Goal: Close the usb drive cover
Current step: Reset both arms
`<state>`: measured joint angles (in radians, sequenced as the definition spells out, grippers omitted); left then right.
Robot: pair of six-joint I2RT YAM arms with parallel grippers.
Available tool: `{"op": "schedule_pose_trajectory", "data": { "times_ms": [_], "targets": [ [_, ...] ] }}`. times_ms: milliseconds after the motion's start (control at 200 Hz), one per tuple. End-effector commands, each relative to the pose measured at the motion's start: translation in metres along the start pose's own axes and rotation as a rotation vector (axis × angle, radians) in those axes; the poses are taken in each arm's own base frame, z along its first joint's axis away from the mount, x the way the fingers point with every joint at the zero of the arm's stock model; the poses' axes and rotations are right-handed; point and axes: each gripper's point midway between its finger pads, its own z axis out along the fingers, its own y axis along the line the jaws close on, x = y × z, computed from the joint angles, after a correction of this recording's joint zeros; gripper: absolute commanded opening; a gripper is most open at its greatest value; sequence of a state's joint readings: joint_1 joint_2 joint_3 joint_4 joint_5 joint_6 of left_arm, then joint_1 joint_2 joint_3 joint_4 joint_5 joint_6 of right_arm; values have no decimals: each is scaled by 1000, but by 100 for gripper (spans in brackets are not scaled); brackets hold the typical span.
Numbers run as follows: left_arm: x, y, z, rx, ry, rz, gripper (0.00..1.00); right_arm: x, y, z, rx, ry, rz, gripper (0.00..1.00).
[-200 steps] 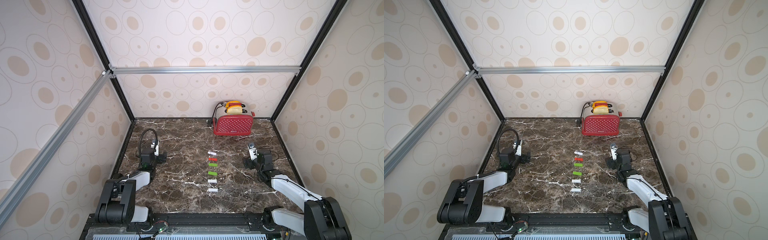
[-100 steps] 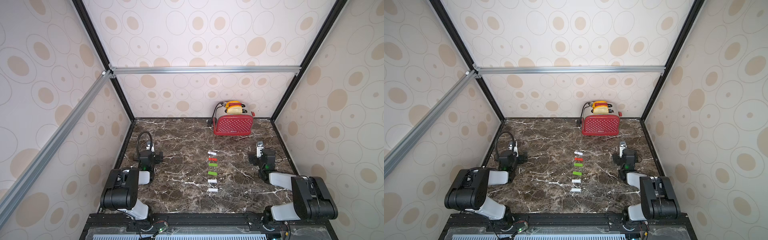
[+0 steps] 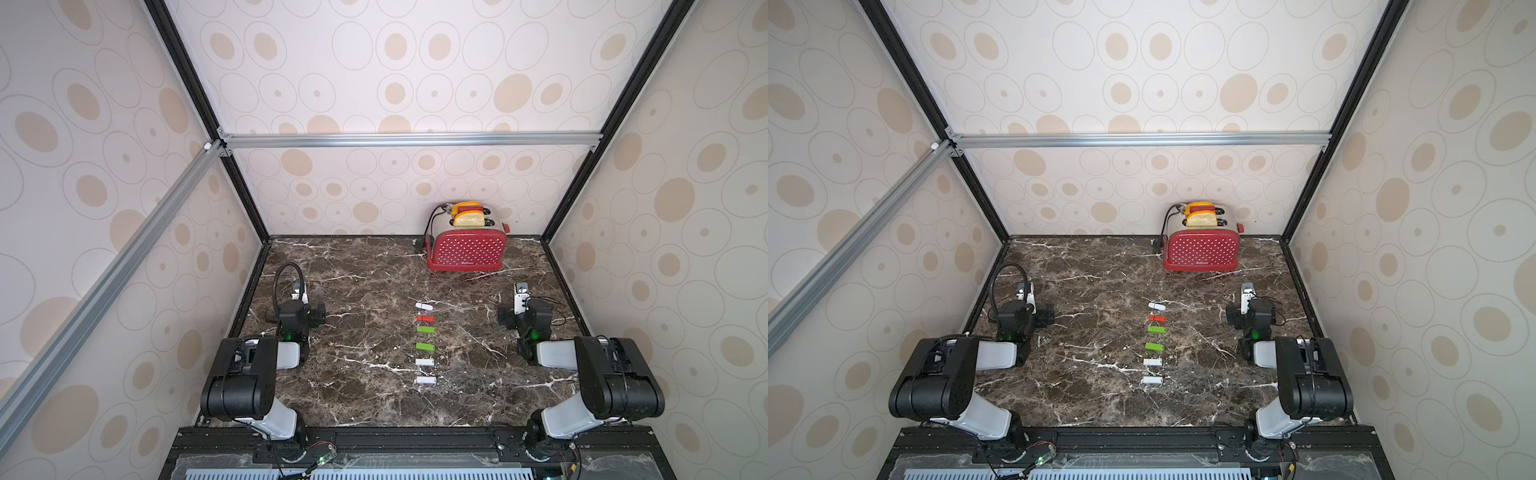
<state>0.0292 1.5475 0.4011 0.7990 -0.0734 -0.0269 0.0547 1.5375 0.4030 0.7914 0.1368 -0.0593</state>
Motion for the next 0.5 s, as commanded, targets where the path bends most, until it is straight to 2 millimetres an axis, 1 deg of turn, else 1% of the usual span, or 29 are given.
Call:
{"op": "schedule_pose_trajectory", "data": {
  "times_ms": [0, 491],
  "targets": [
    [-22, 5, 2, -17, -62, -23, 99, -8, -3, 2, 5, -24, 18, 100],
    [-23, 5, 1, -19, -65, -24, 99, -7, -3, 2, -23, -18, 31, 100]
  ]
}}
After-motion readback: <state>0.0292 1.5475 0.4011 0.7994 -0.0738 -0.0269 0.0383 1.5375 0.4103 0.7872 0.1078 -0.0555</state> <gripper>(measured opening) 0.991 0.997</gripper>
